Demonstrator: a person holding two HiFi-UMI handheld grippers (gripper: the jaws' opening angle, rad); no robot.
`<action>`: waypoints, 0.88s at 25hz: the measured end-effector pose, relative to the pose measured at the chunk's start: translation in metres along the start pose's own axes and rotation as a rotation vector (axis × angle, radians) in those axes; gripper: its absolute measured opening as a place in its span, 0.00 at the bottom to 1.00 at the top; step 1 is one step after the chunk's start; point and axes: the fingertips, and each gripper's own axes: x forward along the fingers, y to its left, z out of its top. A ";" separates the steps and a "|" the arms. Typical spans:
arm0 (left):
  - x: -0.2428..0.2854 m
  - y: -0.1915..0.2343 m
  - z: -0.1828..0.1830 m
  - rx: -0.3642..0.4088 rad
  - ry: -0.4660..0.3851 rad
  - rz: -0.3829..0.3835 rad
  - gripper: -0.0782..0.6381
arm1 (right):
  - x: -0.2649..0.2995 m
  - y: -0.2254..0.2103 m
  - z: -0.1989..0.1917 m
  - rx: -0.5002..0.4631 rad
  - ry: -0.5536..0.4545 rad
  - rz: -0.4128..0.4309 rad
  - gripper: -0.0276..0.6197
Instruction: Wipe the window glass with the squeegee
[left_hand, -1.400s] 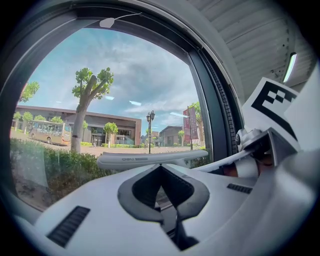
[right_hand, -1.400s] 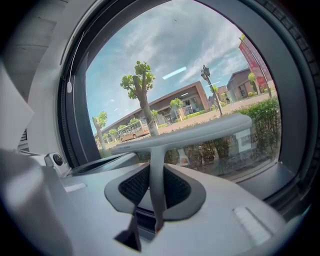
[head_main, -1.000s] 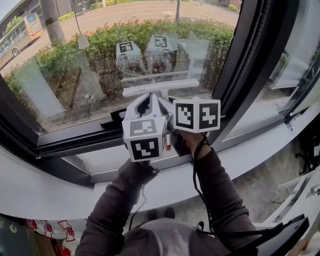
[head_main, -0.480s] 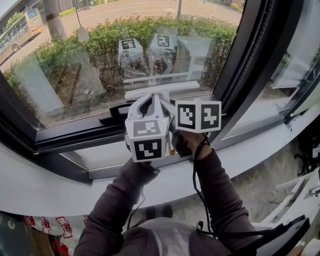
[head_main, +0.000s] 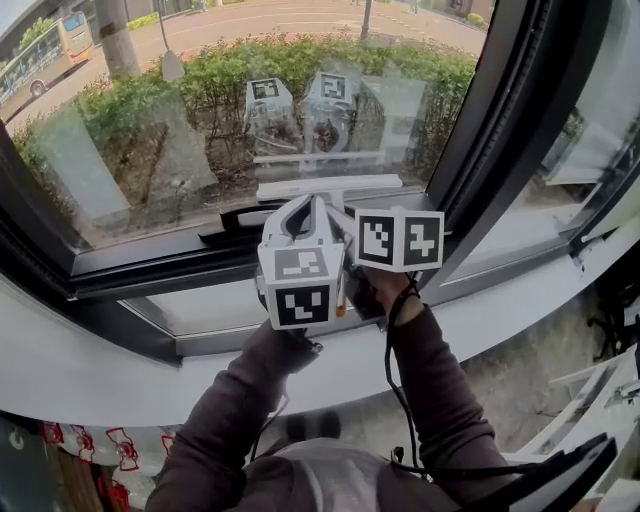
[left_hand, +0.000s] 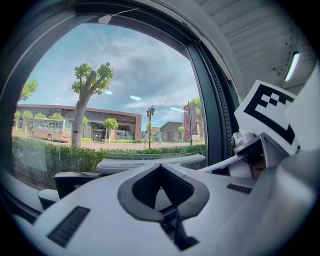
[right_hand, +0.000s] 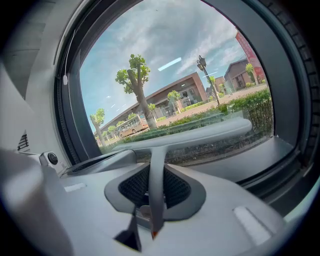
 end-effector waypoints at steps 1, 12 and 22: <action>0.000 -0.001 -0.001 -0.001 0.001 0.002 0.11 | -0.001 -0.001 -0.001 0.003 -0.003 0.003 0.15; -0.020 -0.021 -0.010 -0.003 -0.036 0.075 0.11 | -0.033 0.003 -0.007 -0.030 -0.113 0.092 0.15; -0.053 0.005 0.027 0.092 -0.136 0.221 0.11 | -0.054 0.062 0.017 -0.186 -0.187 0.221 0.15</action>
